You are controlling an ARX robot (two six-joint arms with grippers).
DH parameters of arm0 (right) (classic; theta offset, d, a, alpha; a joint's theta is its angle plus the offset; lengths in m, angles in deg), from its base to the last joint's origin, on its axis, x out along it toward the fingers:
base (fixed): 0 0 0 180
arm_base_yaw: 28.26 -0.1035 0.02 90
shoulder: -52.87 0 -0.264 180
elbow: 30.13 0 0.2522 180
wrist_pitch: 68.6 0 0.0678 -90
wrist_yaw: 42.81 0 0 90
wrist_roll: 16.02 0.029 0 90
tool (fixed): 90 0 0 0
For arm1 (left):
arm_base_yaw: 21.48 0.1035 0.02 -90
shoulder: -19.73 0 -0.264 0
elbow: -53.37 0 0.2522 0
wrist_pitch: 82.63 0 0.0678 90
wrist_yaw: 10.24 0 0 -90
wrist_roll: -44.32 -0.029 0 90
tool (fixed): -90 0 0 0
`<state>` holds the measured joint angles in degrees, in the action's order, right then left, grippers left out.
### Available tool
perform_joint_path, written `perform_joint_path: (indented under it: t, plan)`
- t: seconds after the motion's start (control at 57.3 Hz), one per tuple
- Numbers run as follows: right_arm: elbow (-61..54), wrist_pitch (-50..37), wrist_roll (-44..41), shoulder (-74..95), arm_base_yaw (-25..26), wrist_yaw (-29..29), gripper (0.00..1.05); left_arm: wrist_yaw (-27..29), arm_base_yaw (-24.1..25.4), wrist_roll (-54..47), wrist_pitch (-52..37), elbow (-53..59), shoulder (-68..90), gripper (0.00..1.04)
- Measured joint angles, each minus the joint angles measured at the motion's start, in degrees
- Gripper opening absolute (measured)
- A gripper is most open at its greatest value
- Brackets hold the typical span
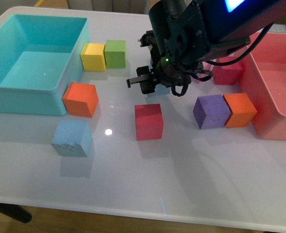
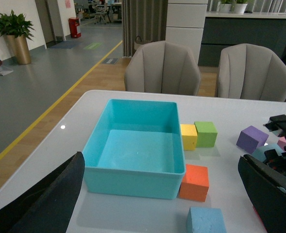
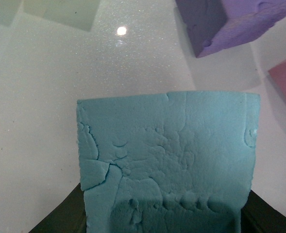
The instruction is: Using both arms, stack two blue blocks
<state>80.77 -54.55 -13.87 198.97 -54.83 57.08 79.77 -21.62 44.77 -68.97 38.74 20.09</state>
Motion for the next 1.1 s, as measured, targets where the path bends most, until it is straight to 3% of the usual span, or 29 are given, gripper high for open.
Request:
perform_joint_path:
  t: [0.437, 0.768, 1.1]
  plan:
    - [7.1, 4.3, 1.0, 5.7, -0.4, 0.6, 0.48, 0.0, 0.0, 0.0, 0.0, 0.0, 0.0, 0.96]
    - [3.5, 0.9, 1.0, 4.8, -0.1, -0.7, 0.96, 0.0, 0.0, 0.0, 0.0, 0.0, 0.0, 0.96]
    - [-12.0, -13.6, 0.6, -9.3, 0.9, 0.8, 0.96, 0.0, 0.0, 0.0, 0.0, 0.0, 0.0, 0.96]
